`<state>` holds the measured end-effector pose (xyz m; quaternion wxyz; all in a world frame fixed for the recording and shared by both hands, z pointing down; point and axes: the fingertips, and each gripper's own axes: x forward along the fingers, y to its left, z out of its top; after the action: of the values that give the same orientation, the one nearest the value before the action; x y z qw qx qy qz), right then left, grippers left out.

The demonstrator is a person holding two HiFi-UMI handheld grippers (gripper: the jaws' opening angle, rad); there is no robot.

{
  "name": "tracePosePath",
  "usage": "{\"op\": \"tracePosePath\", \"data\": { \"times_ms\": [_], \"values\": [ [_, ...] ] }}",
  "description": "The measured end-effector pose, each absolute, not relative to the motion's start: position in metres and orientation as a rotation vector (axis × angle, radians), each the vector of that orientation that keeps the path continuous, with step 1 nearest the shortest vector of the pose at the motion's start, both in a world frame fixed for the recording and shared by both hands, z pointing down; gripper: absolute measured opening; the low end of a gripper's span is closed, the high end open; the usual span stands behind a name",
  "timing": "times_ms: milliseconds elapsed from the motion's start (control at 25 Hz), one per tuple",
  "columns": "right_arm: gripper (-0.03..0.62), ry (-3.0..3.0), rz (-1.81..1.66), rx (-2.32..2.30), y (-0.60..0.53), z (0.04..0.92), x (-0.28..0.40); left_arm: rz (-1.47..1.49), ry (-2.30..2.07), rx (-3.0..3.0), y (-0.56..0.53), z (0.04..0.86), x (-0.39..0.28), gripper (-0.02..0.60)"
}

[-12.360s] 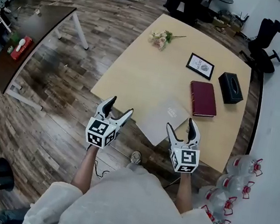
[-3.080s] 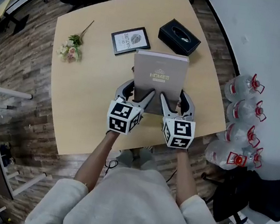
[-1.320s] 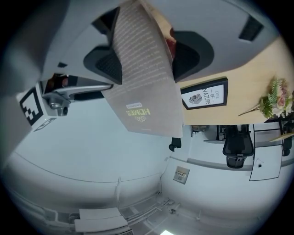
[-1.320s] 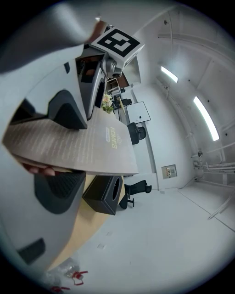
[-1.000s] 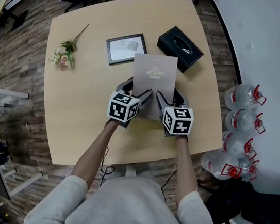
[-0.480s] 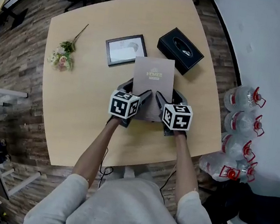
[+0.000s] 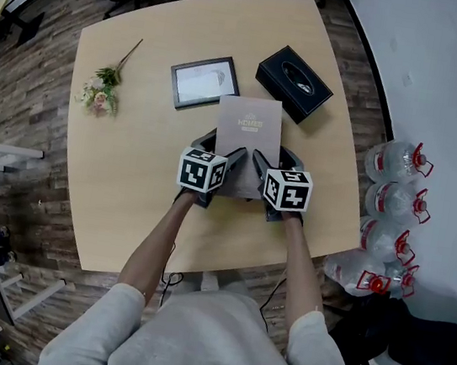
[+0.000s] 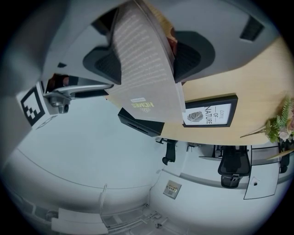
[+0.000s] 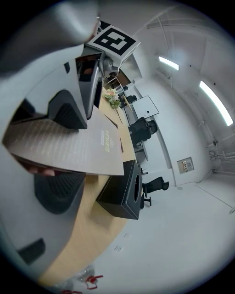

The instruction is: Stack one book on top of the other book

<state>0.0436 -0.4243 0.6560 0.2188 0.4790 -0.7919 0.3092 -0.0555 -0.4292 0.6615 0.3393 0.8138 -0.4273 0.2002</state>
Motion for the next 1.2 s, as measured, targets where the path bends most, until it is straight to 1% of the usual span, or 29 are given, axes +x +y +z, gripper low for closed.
{"op": "tracePosePath", "data": {
  "times_ms": [440, 480, 520, 560, 920, 1200],
  "values": [
    [0.29, -2.203, 0.848, 1.346, -0.426, 0.656, 0.044, 0.502, -1.112, 2.102, -0.43, 0.662, -0.057, 0.351],
    [0.298, -2.201, 0.856, 1.353, -0.426, 0.657, 0.045, 0.501, -1.112, 2.101, -0.43, 0.662, -0.057, 0.353],
    [0.336, -2.199, 0.862, 1.358, -0.426, 0.657, 0.046, 0.503, -1.113, 2.102, -0.43, 0.662, -0.057, 0.353],
    [0.339, -2.198, 0.859, 1.363, -0.425, 0.657, 0.046, 0.504, -1.114, 2.103, -0.43, 0.661, -0.057, 0.356],
    [0.34, -2.219, 0.778, 1.406, -0.422, 0.639, 0.058, 0.497, -1.152, 2.141, -0.429, 0.645, -0.067, 0.356],
    [0.324, -2.258, 0.694, 1.429, -0.41, 0.614, 0.067, 0.496, -1.181, 2.203, -0.416, 0.623, -0.072, 0.354]
  ]
}}
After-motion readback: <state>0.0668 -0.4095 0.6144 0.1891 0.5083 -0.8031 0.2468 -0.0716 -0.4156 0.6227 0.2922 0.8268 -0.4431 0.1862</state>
